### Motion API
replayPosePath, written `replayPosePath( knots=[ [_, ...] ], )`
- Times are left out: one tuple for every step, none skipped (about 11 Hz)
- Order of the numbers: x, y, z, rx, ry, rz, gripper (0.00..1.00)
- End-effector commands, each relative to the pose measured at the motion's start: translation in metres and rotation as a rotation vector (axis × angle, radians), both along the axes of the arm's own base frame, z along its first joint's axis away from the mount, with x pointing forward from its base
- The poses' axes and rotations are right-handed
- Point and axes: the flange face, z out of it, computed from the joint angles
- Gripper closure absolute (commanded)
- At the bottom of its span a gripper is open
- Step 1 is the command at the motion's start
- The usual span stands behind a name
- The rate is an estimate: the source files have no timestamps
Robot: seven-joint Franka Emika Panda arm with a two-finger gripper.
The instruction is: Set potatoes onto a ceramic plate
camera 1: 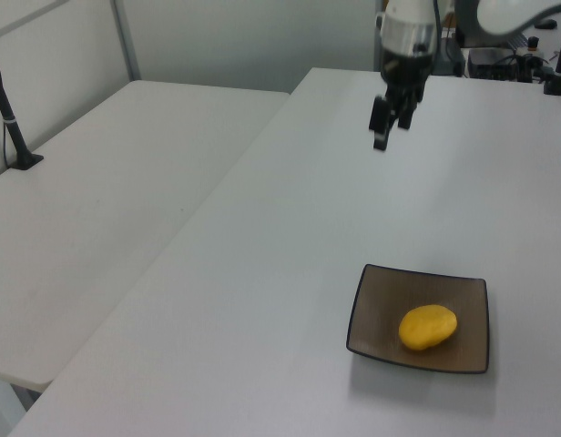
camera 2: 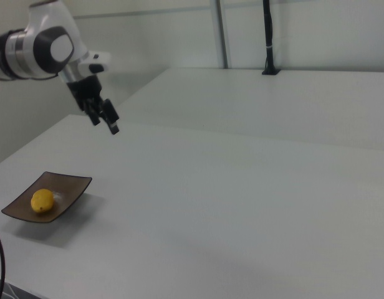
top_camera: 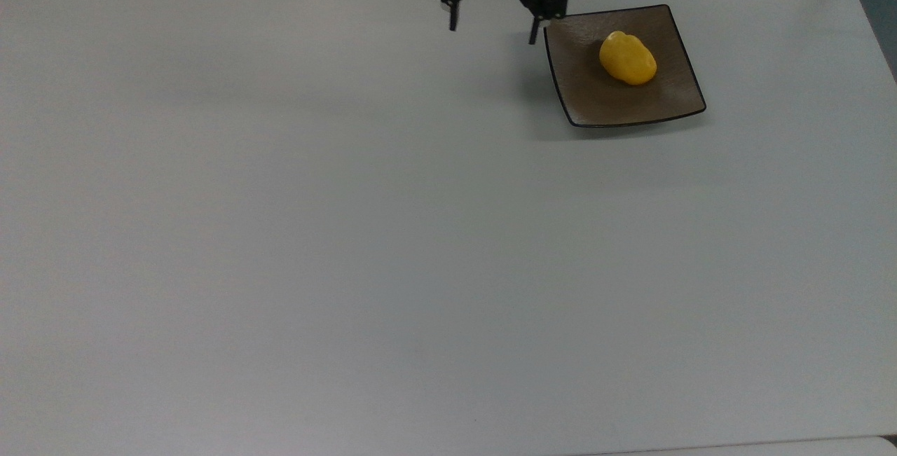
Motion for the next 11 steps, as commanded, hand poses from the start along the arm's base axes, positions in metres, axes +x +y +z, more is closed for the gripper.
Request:
replayPosePath(
  knots=[
    [-0.003,-0.07,0.064,0.004,0.0,-0.114,0.0],
    [-0.01,-0.088,0.08,0.007,0.006,-0.126,0.0],
    [-0.017,-0.109,0.094,0.031,0.024,-0.126,0.0],
    [-0.026,-0.129,0.105,0.063,0.055,-0.11,0.0],
    [-0.031,-0.148,0.108,0.089,0.074,-0.081,0.0],
    [-0.034,-0.156,0.109,0.096,0.086,-0.05,0.0],
    [-0.037,-0.162,0.108,0.093,0.094,-0.022,0.0],
    [-0.035,-0.171,0.1,0.09,0.099,0.012,0.0],
    [-0.033,-0.175,0.093,0.085,0.102,0.084,0.0],
    [-0.027,-0.176,0.087,0.079,0.07,0.153,0.0],
    [-0.022,-0.177,0.086,0.075,0.033,0.189,0.0]
  ],
)
